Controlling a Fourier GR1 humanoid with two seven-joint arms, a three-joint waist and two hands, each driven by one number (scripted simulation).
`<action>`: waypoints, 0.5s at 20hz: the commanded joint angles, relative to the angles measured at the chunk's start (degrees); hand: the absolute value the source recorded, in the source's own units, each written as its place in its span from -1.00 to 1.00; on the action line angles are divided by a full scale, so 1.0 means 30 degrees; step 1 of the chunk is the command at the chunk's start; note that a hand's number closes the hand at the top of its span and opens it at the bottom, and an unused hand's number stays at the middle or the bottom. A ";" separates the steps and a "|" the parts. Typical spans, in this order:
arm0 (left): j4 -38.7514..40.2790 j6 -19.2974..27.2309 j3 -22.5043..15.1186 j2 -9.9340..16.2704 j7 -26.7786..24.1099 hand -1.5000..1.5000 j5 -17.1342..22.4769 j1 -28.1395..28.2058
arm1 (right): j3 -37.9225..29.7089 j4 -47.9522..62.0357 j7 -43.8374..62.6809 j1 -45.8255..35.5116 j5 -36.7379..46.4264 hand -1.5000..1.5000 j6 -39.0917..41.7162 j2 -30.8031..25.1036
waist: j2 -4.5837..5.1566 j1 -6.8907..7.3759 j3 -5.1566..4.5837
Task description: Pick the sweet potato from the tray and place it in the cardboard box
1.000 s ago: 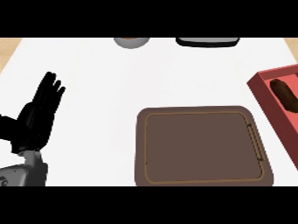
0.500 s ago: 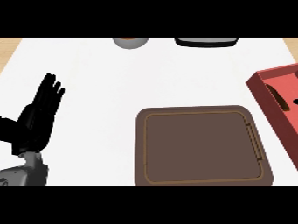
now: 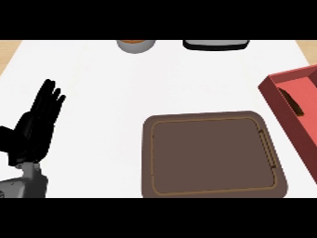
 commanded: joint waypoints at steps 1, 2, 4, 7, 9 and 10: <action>-0.0071 0.0431 -0.0062 -0.0100 0.0542 0.00 -0.0186 -0.0513 | -0.2391 -0.0300 0.0735 -0.0975 -0.4185 -1.00 0.2006 0.0254 | -0.0071 -0.0278 0.0003; -0.0842 0.0488 -0.0204 -0.0390 0.0303 0.00 -0.0150 0.0425 | -0.2691 -0.0927 0.0420 0.0036 -0.4794 -1.00 0.2169 0.0687 | -0.0104 -0.0192 -0.0004; 0.0396 -0.0211 0.0316 0.0256 -0.0481 0.00 0.0040 -0.0076 | -0.3714 0.0050 0.0497 -0.0168 -0.5904 -1.00 0.2766 -0.0526 | 0.0059 -0.0095 -0.0011; -0.0706 -0.0387 0.0824 0.0837 0.0902 0.00 0.0708 -0.0236 | -0.4712 -0.0424 -0.0682 0.1635 -0.7449 -1.00 0.3292 -0.0427 | 0.0041 -0.0007 -0.0002; -0.0381 0.0431 -0.0029 0.0039 0.0780 0.00 -0.0188 -0.0833 | -0.4917 0.0523 -0.1197 0.1689 -0.7801 -1.00 0.2812 -0.0980 | 0.0090 0.0080 -0.0006; -0.1384 0.0622 -0.0829 -0.0553 0.1060 0.00 -0.0488 0.0177 | -0.5357 0.0541 -0.1695 0.2090 -0.8446 -1.00 0.3334 -0.1212 | 0.0069 0.0102 -0.0002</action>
